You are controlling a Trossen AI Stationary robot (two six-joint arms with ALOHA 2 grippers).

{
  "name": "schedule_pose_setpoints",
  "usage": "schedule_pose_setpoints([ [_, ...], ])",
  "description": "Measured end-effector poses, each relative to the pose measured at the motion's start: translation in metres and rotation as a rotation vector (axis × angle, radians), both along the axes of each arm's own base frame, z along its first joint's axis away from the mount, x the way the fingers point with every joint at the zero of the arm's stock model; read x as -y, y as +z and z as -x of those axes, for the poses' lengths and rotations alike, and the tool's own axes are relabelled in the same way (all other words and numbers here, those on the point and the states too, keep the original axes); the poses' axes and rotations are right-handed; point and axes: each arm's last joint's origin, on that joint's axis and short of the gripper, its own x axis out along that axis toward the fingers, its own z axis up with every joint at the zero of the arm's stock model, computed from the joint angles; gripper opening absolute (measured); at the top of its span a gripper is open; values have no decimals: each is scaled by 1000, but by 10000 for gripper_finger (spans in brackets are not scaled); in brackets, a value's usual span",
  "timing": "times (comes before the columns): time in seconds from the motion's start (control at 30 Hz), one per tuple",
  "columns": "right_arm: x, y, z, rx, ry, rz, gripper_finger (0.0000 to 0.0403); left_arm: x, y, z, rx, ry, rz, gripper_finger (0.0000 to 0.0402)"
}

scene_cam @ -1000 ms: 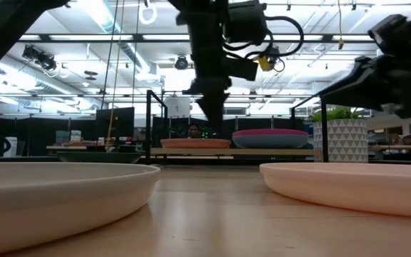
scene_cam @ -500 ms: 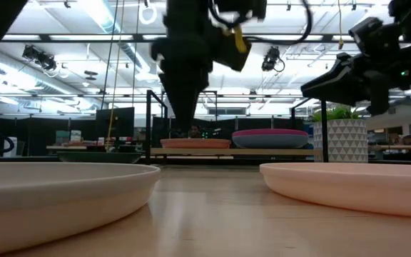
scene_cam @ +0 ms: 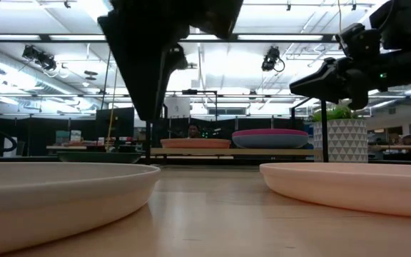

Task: Place and stack plates onto a shelf
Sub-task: Stack the gray plate on top of the brown plate on the shelf

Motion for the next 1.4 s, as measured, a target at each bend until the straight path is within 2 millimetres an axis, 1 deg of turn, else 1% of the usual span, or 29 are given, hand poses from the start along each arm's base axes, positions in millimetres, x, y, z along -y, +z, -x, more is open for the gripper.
schedule_pose_setpoints([
  [0.13,4,1,0,7,3,-4,130,15,-10,4,31,-99,-163,142],
  [0.2,6,1,0,6,-10,-2,130,19,-16,5,23,-131,-195,142],
  [0.27,9,1,0,11,-13,-2,130,19,-21,3,5,-129,-182,142],
  [0.37,12,1,0,16,18,-6,130,14,-29,0,-34,-104,-137,142],
  [0.5,14,2,0,28,60,-19,130,9,-26,-1,-35,-63,-127,142],
  [0.6,14,3,0,33,75,-24,130,9,-26,2,-74,-50,-96,142],
  [0.67,15,3,0,33,77,-24,130,10,-26,1,-69,-51,-78,142],
  [0.9,15,2,0,28,99,-30,130,7,-28,3,-90,-48,-91,142],
  [1.03,15,2,0,26,99,-30,130,0,-39,8,-85,-34,-49,142],
  [1.17,15,0,0,10,99,-32,130,-5,-38,14,-15,-25,-4,142],
  [1.27,15,0,0,7,101,-33,130,-10,-47,20,-43,-20,9,142],
  [1.4,15,-1,0,1,100,-42,130,-13,-53,22,-67,-25,61,137],
])
